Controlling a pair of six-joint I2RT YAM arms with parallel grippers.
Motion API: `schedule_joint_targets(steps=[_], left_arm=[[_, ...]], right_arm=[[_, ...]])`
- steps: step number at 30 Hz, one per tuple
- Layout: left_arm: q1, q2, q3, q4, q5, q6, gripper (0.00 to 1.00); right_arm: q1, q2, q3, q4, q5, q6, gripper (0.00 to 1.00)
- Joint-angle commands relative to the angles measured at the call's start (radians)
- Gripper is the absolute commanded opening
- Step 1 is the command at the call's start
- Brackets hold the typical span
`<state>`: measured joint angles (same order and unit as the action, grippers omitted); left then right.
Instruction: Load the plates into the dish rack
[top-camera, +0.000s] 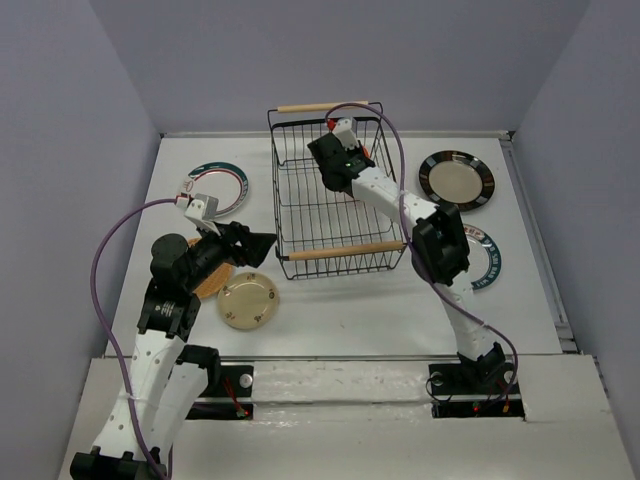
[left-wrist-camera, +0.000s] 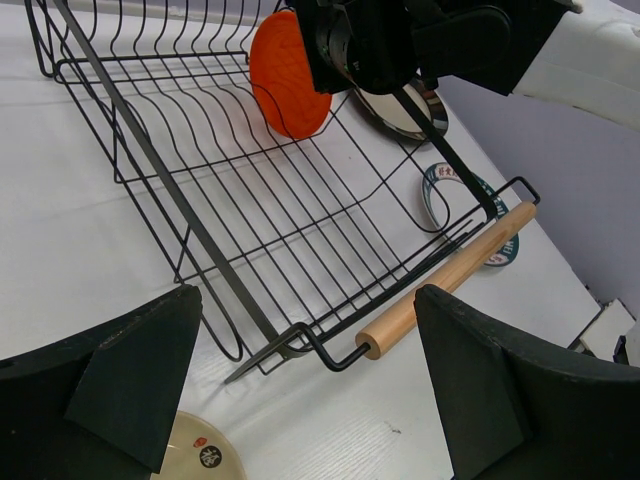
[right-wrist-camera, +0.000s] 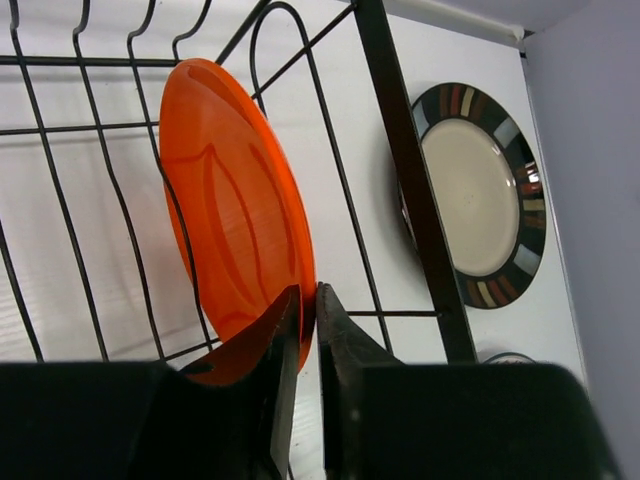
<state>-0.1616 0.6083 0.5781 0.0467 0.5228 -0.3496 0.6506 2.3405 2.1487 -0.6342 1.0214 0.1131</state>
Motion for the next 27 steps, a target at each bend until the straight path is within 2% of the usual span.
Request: schedule_joint_targets(steps=[1, 3, 5, 8, 16, 21, 27], left_arm=[[-0.001, -0.005, 0.042, 0.028, 0.028, 0.001, 0.99], [-0.001, -0.007, 0.042, 0.028, 0.028, 0.001, 0.99], [-0.001, -0.008, 0.042, 0.027, 0.028, 0.001, 0.99], [-0.001, -0.010, 0.042, 0.027, 0.025, 0.001, 0.99], [-0.001, -0.008, 0.043, 0.025, 0.023, 0.001, 0.99], [-0.001, -0.008, 0.042, 0.024, 0.023, 0.001, 0.99], [-0.001, 0.001, 0.043, 0.024, 0.020, 0.003, 0.99]], right_arm=[[0.011, -0.009, -0.036, 0.019, -0.043, 0.040, 0.26], [0.011, -0.024, -0.044, 0.021, -0.067, 0.053, 0.33], [0.011, -0.035, -0.044, 0.019, -0.083, 0.059, 0.34], [0.011, -0.062, -0.041, 0.018, -0.121, 0.068, 0.40], [0.011, -0.159, -0.044, 0.019, -0.178, 0.092, 0.43], [0.011, -0.222, -0.059, 0.019, -0.210, 0.095, 0.51], [0.011, -0.340, -0.119, 0.021, -0.290, 0.123, 0.51]])
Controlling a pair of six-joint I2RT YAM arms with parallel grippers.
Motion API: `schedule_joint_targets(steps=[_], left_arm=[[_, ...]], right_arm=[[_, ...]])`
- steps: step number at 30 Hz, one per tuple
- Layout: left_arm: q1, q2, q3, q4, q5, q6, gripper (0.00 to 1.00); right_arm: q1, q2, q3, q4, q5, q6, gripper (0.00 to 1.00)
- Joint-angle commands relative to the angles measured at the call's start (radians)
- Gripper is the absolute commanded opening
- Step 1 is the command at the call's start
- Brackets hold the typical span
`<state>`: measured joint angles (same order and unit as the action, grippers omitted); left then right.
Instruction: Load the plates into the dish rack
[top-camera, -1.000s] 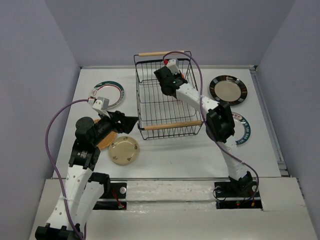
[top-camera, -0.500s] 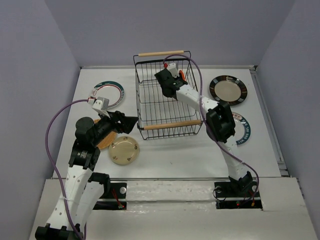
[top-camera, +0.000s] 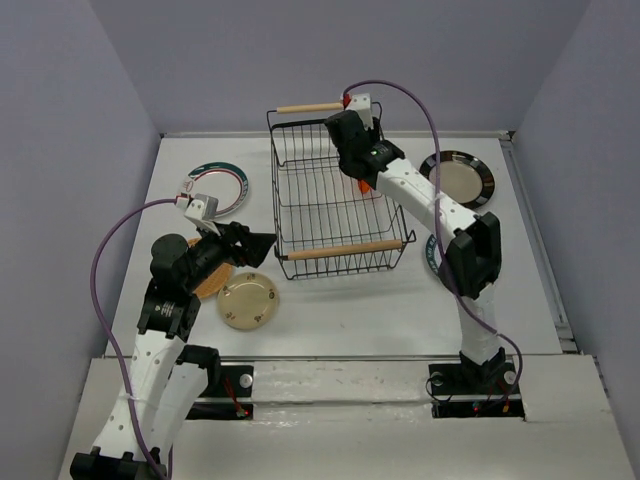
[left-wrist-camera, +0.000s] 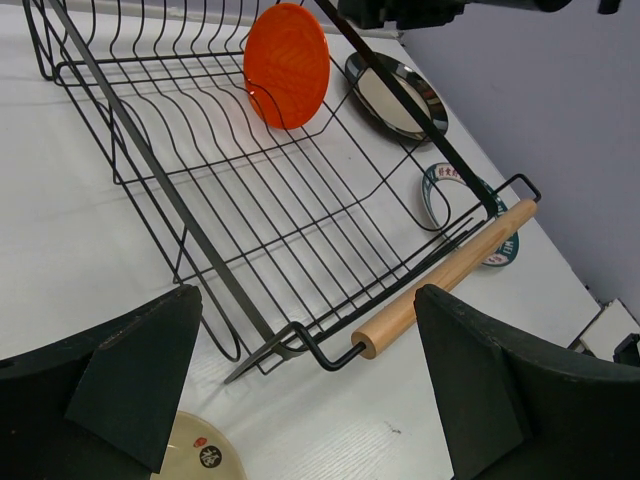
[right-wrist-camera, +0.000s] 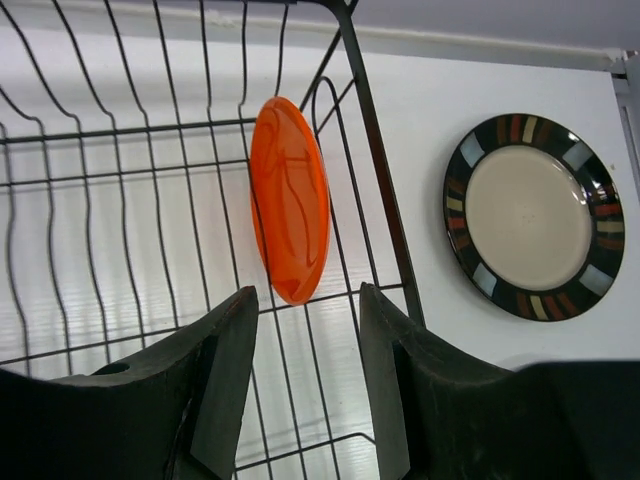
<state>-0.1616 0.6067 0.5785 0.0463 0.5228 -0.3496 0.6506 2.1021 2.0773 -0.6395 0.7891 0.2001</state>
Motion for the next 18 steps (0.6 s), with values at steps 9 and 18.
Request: schedule_joint_targets(steps=[9, 18], left_arm=[[-0.001, -0.008, 0.043, 0.023, 0.028, 0.000, 0.99], [-0.006, -0.038, 0.041, 0.023, 0.039, -0.003, 0.99]], right_arm=[[-0.406, -0.658, -0.794, 0.325, -0.462, 0.402, 0.51], [-0.870, -0.800, -1.217, 0.555, -0.654, 0.571, 0.48]])
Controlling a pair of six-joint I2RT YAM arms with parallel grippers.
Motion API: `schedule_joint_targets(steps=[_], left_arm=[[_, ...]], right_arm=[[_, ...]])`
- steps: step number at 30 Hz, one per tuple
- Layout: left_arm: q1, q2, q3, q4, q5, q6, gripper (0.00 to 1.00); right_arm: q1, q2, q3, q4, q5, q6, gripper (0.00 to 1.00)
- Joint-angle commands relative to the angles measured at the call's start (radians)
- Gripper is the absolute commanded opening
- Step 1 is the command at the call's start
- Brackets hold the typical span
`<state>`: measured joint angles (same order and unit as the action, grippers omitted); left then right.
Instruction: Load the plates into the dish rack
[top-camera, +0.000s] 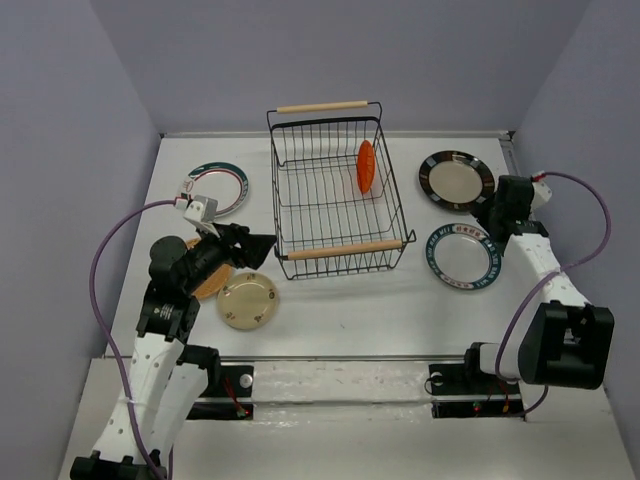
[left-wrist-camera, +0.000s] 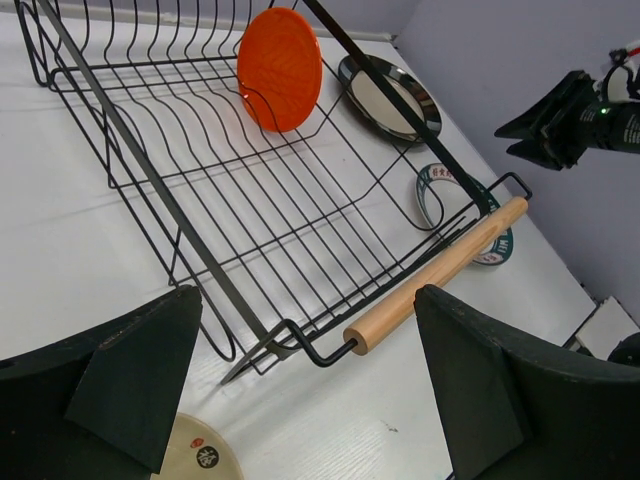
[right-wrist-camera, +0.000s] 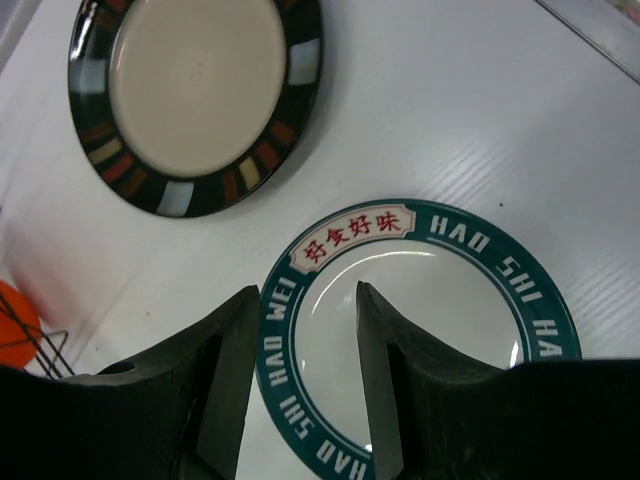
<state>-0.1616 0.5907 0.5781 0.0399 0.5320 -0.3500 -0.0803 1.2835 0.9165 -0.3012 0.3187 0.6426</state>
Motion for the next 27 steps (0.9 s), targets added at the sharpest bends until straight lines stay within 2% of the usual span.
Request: schedule_joint_targets(steps=[1, 7, 10, 16, 19, 21, 27], left_arm=[[-0.015, -0.026, 0.042, 0.026, 0.026, -0.001, 0.99], [-0.038, -0.042, 0.045, 0.009, 0.007, 0.008, 0.99], [-0.039, -0.048, 0.049, 0.002, -0.003, 0.014, 0.99], [-0.047, -0.035, 0.052, -0.002, 0.005, 0.017, 0.99], [-0.047, -0.028, 0.051, -0.003, 0.006, 0.017, 0.99], [-0.047, -0.017, 0.052, -0.003, 0.008, 0.019, 0.99], [-0.046, -0.008, 0.055, -0.006, 0.000, 0.020, 0.99]], right_arm=[[-0.192, 0.054, -0.053, 0.247, -0.263, 0.137, 0.48], [-0.280, 0.311, 0.139, 0.241, -0.288, 0.143, 0.53], [-0.334, 0.385, 0.160, 0.276, -0.427, 0.177, 0.55], [-0.334, 0.572, 0.248, 0.332, -0.541, 0.112, 0.59], [-0.334, 0.629, 0.274, 0.335, -0.595, 0.129, 0.59], [-0.334, 0.695, 0.297, 0.367, -0.694, 0.147, 0.58], [-0.334, 0.809, 0.318, 0.412, -0.806, 0.203, 0.50]])
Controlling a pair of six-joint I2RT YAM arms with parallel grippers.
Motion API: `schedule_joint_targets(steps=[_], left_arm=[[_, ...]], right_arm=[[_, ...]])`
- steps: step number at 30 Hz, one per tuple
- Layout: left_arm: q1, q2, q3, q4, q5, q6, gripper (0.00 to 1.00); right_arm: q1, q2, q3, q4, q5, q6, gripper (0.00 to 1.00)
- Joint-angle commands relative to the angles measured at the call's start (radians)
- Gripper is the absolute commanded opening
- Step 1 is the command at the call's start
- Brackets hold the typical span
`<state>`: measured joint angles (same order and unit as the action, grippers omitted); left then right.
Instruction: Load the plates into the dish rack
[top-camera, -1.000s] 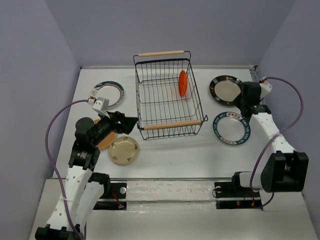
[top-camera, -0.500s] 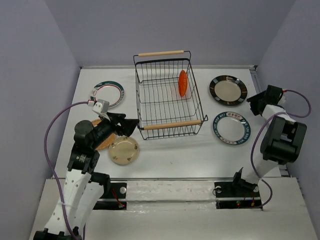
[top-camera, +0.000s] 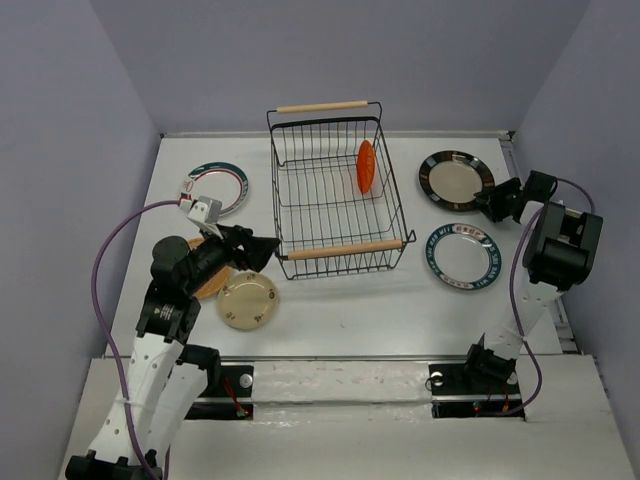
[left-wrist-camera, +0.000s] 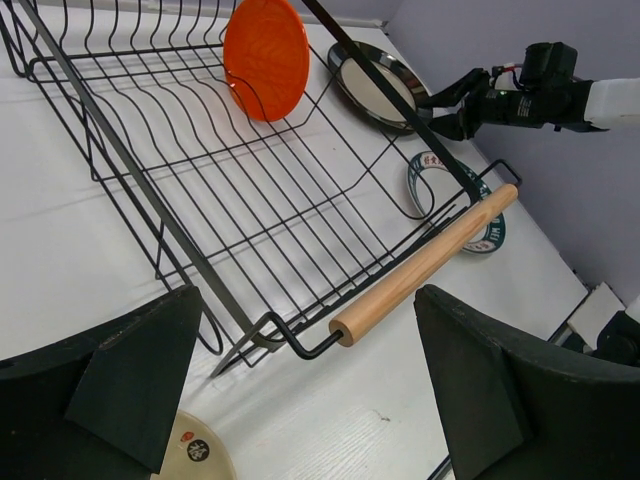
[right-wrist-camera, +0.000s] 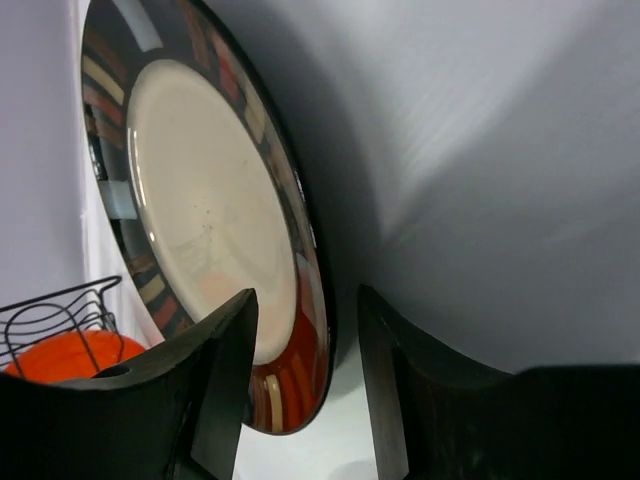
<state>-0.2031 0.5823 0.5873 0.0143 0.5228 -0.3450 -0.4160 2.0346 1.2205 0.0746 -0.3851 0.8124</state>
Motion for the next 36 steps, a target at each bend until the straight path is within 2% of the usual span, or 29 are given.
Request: schedule_joint_targets(steps=[1, 4, 5, 6, 7, 8, 12, 17, 20, 25, 28, 29, 31, 36], left_arm=[[-0.004, -0.001, 0.046, 0.019, 0.006, 0.015, 0.99], [-0.004, -0.001, 0.046, 0.019, -0.001, 0.015, 0.99], [-0.002, -0.002, 0.045, 0.019, -0.006, 0.015, 0.99], [-0.002, -0.004, 0.045, 0.019, -0.009, 0.015, 0.99], [-0.002, -0.006, 0.045, 0.018, -0.010, 0.015, 0.99], [-0.002, -0.007, 0.045, 0.018, -0.017, 0.015, 0.99], [-0.002, -0.007, 0.046, 0.016, -0.021, 0.018, 0.99], [0.002, -0.007, 0.046, 0.018, -0.017, 0.018, 0.99], [0.002, -0.010, 0.045, 0.018, -0.020, 0.018, 0.99], [0.002, -0.009, 0.045, 0.016, -0.023, 0.018, 0.99], [0.002, -0.010, 0.045, 0.015, -0.023, 0.018, 0.99], [0.002, -0.010, 0.045, 0.015, -0.024, 0.018, 0.99], [0.002, -0.012, 0.045, 0.015, -0.024, 0.018, 0.99], [0.004, -0.009, 0.046, 0.015, -0.024, 0.018, 0.99]], right_arm=[[0.002, 0.068, 0.019, 0.039, -0.109, 0.040, 0.50], [0.002, 0.111, 0.024, 0.059, -0.139, 0.066, 0.48], [0.002, 0.148, 0.020, 0.089, -0.152, 0.088, 0.30], [0.002, 0.148, 0.016, 0.090, -0.152, 0.094, 0.30], [0.002, 0.147, 0.005, 0.123, -0.149, 0.109, 0.12], [0.002, 0.139, -0.007, 0.146, -0.141, 0.120, 0.08], [0.002, 0.030, -0.088, 0.252, -0.083, 0.148, 0.07], [0.040, -0.187, -0.075, 0.226, 0.024, 0.097, 0.07], [0.107, -0.391, -0.015, 0.156, 0.188, 0.002, 0.07], [0.287, -0.551, 0.141, -0.028, 0.474, -0.198, 0.07], [0.353, -0.577, 0.259, -0.131, 0.552, -0.263, 0.07], [0.424, -0.586, 0.295, -0.134, 0.624, -0.339, 0.07], [0.495, -0.594, 0.333, -0.144, 0.663, -0.416, 0.07], [0.760, -0.496, 0.545, -0.243, 0.851, -0.649, 0.07]])
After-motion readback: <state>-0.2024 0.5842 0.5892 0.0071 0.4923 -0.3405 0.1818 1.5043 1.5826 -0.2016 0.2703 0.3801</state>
